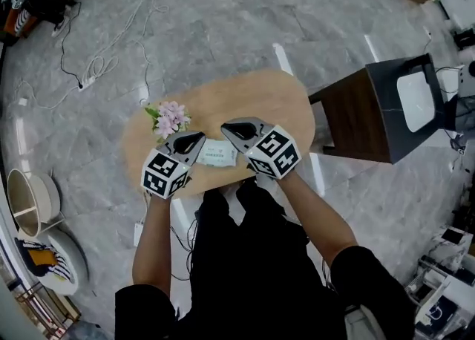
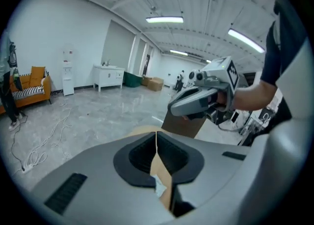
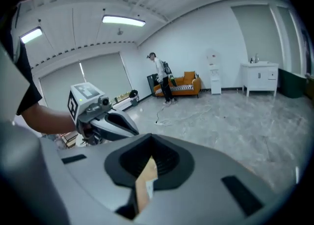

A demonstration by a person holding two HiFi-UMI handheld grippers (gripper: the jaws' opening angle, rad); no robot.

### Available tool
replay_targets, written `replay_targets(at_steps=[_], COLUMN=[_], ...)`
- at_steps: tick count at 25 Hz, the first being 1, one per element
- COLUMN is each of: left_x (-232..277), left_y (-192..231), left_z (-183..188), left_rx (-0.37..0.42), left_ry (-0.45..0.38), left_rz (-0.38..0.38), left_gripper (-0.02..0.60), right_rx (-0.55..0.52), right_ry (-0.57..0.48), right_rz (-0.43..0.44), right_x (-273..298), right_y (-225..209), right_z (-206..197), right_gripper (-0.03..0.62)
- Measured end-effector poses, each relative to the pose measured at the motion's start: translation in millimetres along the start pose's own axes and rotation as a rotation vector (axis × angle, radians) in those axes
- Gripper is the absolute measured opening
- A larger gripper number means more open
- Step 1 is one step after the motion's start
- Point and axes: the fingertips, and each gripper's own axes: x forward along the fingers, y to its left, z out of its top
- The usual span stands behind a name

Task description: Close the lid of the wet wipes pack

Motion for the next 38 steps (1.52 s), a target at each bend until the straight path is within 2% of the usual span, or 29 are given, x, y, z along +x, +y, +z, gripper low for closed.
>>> replay_targets(at_steps=[3, 8, 14, 18, 23, 30, 38], left_x=[-34.8, -100.2, -158.8, -174.4, -192.1, -196.9, -178.8], left_y=[-15.0, -35.8, -59.4, -71.8, -88.9, -105.7, -131.7], left_z=[53.7, 141.1, 180.3, 181.3, 180.8, 183.4, 175.8], left_rx=[-0.006, -0.051, 0.026, 0.078, 0.074, 0.047, 0.010], left_ry=[-0.119, -0.390, -0.573, -0.619, -0.687, -0.783, -0.760], left_rz=[0.016, 0.025, 0.088, 0.090, 0.074, 0.070, 0.087], left_gripper=[0.021, 0.018, 0.018, 0.018, 0.018, 0.015, 0.015], right_rx=[-0.040, -0.138, -0.246, -0.276, -0.257, -0.204, -0.180], right_ry=[-0.103, -0.255, -0.426, -0.512, -0.591, -0.625, -0.613], right_rz=[0.009, 0.036, 0.089, 0.157, 0.195, 0.250, 0.313], right_x=[-40.5, -103.4, -163.9, -192.0, -216.4, -235.5, -246.3], right_y=[14.5, 42.5, 78.8, 93.0, 94.5, 83.0, 84.1], right_z=[54.5, 128.4, 184.1, 198.5, 196.4, 173.4, 150.8], right_gripper=[0.011, 0.011, 0.011, 0.011, 0.011, 0.011, 0.010])
